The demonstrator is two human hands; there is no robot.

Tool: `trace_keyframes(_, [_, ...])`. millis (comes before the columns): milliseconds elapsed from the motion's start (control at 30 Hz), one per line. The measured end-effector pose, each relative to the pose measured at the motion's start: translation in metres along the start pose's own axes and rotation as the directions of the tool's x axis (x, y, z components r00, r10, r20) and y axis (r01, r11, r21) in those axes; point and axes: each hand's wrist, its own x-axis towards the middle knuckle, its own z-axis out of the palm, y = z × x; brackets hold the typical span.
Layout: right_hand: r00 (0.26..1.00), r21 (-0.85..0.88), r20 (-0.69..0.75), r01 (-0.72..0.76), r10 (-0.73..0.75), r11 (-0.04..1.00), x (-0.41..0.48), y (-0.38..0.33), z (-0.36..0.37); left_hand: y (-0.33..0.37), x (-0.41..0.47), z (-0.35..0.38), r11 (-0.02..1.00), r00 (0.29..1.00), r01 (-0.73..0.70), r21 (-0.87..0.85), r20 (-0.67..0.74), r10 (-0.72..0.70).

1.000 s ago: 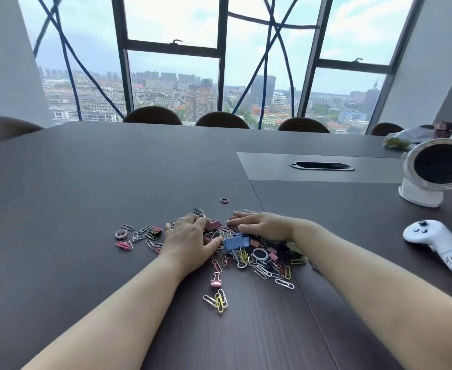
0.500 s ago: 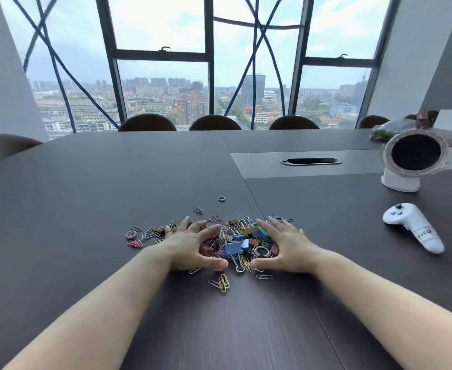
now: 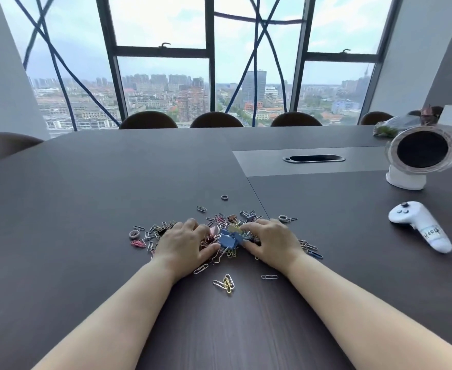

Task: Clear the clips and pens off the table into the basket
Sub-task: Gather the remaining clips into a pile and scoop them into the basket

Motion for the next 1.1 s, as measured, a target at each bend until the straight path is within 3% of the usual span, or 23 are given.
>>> trace_keyframes(167, [1.000, 0.070, -0.003, 0.001, -0.001, 0.998, 0.000, -0.002, -0.003, -0.002, -0.005, -0.003, 0.997, 0.996, 0.037, -0.069, -0.083, -0.042])
trace_keyframes(367, [0.996, 0.168, 0.006, -0.087, 0.087, 0.982, 0.003, -0.004, -0.017, 0.000, -0.010, -0.012, 0.998, 0.982, -0.020, -0.059, -0.188, 0.009])
trace_keyframes(667, [0.990, 0.357, -0.052, -0.102, 0.129, 0.929, 0.026, -0.055, -0.031, -0.029, -0.013, -0.057, 0.992, 0.956, 0.055, -0.116, -0.279, -0.086])
trace_keyframes(867, [0.990, 0.511, -0.129, 0.016, 0.058, 0.860, 0.070, -0.143, -0.042, -0.108, -0.046, -0.113, 0.972, 0.905, 0.187, -0.139, -0.361, -0.226])
trace_keyframes(1100, [0.977, 0.720, -0.182, 0.212, -0.115, 0.660, 0.138, -0.314, -0.029, -0.252, -0.125, -0.175, 0.890, 0.739, 0.453, -0.052, -0.536, -0.408])
